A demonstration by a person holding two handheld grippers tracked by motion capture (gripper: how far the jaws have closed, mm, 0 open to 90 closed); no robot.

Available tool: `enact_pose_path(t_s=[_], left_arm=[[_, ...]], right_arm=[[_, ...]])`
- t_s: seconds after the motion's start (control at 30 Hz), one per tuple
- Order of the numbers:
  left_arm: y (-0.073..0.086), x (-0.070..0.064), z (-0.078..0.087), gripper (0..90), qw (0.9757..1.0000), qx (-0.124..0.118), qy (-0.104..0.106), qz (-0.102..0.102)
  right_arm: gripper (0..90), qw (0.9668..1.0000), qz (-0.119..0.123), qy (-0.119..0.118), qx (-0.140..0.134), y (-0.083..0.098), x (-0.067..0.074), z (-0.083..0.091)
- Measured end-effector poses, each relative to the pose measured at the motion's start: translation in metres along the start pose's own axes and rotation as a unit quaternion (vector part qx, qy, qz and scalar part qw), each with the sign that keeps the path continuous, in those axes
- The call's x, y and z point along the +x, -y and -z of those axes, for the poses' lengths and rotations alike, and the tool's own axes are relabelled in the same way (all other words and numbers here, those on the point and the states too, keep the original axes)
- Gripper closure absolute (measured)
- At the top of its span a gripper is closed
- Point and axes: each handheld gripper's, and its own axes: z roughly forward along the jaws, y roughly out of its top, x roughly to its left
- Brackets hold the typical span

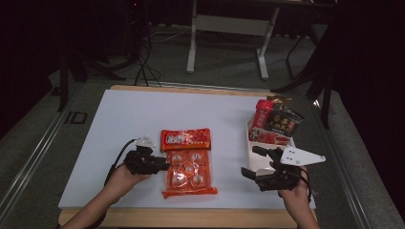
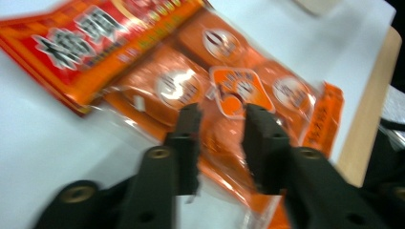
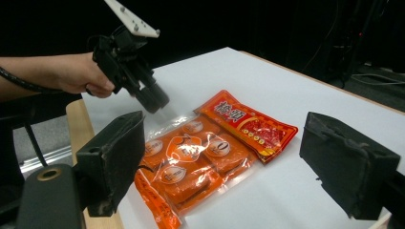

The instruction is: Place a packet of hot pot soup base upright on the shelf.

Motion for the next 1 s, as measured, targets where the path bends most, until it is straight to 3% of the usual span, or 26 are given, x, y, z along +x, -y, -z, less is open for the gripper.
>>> enact_pose_path(t_s=[0.1,0.37,0.43,0.6,0.7,1.0], left_arm=[[-0.003,0.007,0.004,53.3,0.9998,-0.019,-0.001,0.003],[-0.01,0.031,0.005,37.3,0.9976,-0.051,-0.046,0.01],[-0.012,0.037,0.002,35.4,0.9966,-0.055,-0.058,0.017],[-0.015,0.053,-0.006,34.7,0.995,-0.064,-0.072,0.025],[-0.018,0.063,-0.012,34.7,0.9943,-0.063,-0.077,0.039],[-0.019,0.088,-0.033,35.6,0.9933,-0.042,-0.083,0.07]], right_arm=[[14.6,1.0,0.004,0.002,-0.001,-0.001,0.001,0.001],[13.1,0.9998,0.016,0.012,0.0,-0.002,0.004,0.002],[13.0,0.9999,0.008,0.01,-0.001,-0.001,0.004,0.001],[10.6,0.9998,0.0,0.018,0.003,-0.002,0.007,0.001],[10.4,0.9991,0.007,0.042,0.003,-0.003,0.011,0.0],[10.4,0.9986,0.021,0.031,0.038,0.0,0.017,-0.008]])
